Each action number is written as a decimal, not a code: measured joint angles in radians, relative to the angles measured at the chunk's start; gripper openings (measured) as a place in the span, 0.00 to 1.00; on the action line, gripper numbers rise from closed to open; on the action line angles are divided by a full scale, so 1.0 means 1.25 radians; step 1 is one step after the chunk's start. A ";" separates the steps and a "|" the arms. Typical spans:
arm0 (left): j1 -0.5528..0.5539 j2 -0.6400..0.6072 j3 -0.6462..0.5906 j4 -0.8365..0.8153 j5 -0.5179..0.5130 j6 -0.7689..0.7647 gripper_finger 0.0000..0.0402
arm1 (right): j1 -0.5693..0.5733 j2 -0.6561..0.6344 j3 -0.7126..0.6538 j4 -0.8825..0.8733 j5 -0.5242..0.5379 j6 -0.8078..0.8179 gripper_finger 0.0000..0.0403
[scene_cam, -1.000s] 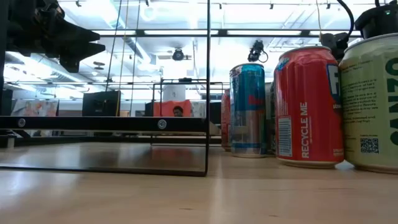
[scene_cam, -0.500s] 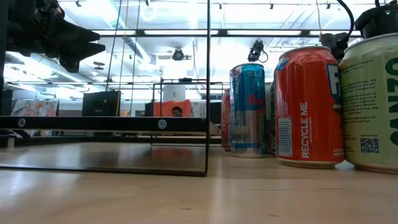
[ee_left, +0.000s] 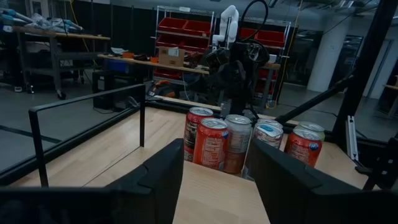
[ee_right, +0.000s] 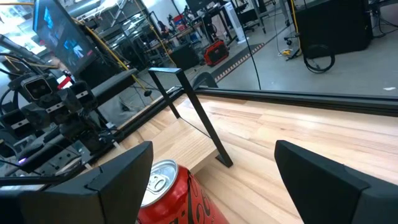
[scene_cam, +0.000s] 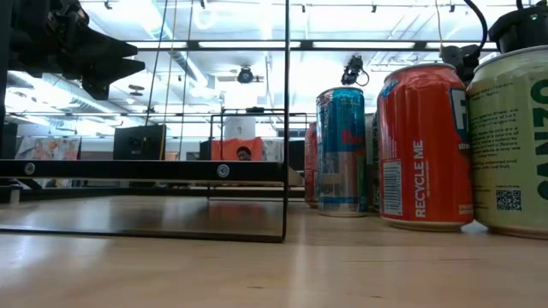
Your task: Place canned beverage on shelf
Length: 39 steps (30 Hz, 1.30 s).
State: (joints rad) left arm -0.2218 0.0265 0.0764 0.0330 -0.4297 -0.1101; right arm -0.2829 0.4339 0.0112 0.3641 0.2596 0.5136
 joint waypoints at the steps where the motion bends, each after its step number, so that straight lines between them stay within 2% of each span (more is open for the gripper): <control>1: 0.000 0.000 0.000 0.000 0.000 0.000 0.48 | 0.000 0.000 0.000 0.000 0.000 0.000 0.86; 19: 0.000 0.000 0.000 0.000 0.000 -0.002 0.48 | 0.000 0.000 0.000 0.000 0.000 0.000 0.86; 29: 0.000 0.000 0.000 0.040 0.000 -0.105 0.48 | 0.000 0.000 0.000 0.000 0.000 0.000 0.86; 39: 0.000 0.000 0.000 0.053 0.000 -0.105 0.48 | 0.000 0.000 0.000 0.000 0.000 0.000 0.86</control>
State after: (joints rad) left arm -0.2218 0.0261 0.0765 0.0994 -0.4301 -0.2413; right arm -0.2830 0.4339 0.0112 0.3645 0.2596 0.5137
